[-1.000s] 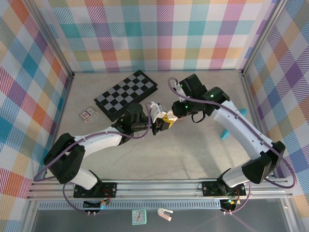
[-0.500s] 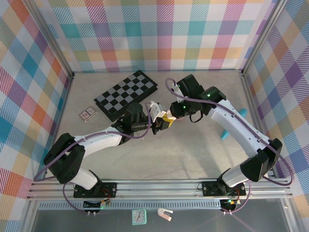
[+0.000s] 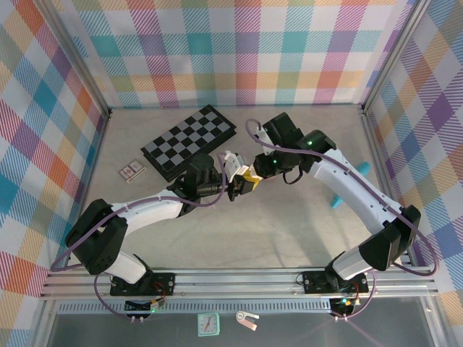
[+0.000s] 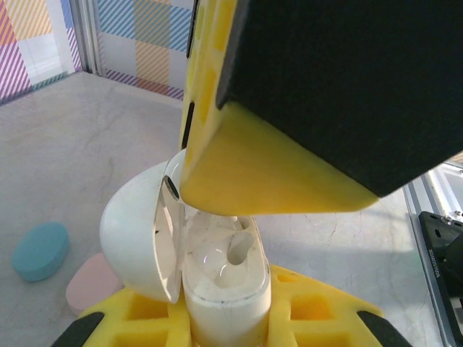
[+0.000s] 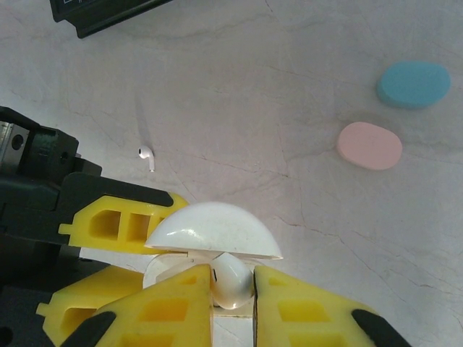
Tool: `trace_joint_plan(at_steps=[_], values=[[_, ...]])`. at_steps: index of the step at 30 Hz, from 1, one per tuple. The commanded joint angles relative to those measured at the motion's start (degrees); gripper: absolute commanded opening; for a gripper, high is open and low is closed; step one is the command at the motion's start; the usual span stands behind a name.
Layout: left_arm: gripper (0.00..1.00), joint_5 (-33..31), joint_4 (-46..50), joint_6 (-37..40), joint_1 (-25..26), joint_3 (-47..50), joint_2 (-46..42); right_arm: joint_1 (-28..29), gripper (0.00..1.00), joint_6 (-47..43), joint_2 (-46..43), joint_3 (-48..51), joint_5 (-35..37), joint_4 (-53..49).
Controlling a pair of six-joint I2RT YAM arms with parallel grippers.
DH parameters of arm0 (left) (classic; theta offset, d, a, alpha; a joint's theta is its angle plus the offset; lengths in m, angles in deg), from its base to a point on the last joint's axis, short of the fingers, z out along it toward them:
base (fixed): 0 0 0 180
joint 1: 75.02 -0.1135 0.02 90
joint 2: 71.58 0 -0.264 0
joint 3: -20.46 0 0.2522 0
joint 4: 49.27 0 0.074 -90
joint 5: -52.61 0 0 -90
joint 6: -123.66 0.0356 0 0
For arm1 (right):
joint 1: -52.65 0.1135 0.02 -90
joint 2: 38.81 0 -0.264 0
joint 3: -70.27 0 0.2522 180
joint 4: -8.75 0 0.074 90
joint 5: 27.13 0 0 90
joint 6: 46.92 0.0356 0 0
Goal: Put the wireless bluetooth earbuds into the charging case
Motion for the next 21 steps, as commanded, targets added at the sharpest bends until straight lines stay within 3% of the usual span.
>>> trace_joint_plan(at_steps=[1, 10, 15, 21], values=[[0.06, -0.31, -2.64, -0.5, -0.45, -1.74, -0.42, 0.87, 0.21, -1.16, -0.05, 0.79, -2.47, -0.2], [0.05, -0.24, -3.05, -0.59, -0.48, -1.73, -0.44, 0.87, 0.28, -1.16, -1.03, 0.52, -0.93, -0.63], [0.06, -0.34, -3.37, -0.5, -0.45, -1.36, -0.57, 0.83, 0.45, -0.42, -2.1, 0.34, 0.56, 0.15], [0.05, -0.09, -4.15, -0.39, -0.59, -0.95, -0.64, 0.87, 0.55, 0.17, -4.57, 1.02, 2.77, 2.29]])
